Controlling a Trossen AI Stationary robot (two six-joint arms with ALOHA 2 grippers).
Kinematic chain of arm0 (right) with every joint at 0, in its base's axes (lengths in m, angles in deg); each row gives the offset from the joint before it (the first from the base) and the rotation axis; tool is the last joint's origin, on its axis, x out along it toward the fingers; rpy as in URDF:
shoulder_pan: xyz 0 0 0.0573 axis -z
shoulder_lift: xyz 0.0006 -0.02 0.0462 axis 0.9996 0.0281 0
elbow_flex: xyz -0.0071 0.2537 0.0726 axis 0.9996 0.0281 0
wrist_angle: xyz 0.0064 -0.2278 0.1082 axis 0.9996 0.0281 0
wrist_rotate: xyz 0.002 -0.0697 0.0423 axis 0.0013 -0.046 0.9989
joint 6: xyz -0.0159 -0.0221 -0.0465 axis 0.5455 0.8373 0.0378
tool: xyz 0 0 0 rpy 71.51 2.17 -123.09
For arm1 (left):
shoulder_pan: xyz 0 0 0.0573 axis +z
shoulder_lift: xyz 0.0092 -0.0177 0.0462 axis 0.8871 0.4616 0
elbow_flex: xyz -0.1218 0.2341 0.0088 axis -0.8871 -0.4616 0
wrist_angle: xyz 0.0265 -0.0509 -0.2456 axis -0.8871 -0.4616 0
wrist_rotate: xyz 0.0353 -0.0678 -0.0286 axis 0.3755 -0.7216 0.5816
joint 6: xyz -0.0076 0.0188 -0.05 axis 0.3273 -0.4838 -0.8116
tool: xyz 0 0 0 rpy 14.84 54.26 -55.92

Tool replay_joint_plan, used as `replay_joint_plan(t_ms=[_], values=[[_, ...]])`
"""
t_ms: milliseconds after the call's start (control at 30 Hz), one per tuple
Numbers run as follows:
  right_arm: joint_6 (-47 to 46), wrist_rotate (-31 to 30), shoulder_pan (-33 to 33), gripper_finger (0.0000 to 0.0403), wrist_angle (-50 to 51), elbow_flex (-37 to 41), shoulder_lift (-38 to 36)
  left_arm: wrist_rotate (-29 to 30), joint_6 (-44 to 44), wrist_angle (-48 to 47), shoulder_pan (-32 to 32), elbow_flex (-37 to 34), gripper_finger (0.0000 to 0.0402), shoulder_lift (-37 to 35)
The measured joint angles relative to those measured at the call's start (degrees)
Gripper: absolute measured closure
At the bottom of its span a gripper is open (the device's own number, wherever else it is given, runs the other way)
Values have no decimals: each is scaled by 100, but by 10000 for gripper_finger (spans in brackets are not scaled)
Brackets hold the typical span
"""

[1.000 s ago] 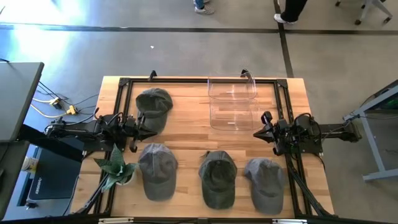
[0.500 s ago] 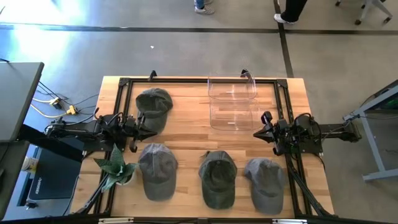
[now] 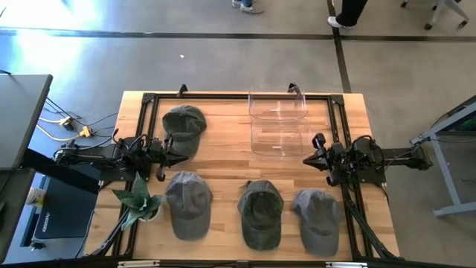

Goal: Pick & Place hat

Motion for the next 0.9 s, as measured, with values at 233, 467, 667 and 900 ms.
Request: replay_joint_plan(t_ms=[233,467,667,900], values=[[-1,0,0,391,1,0,2,0,-2,0,-2,0,401,0],[14,-232,2,391,-31,0,2,-115,-4,-2,-2,0,401,0],[-678,-420,0,391,-359,0,0,-117,-4,-17,-2,0,401,0],[-2606,-1088,2,391,-956,0,3,-134,-241,-21,-2,0,401,0]])
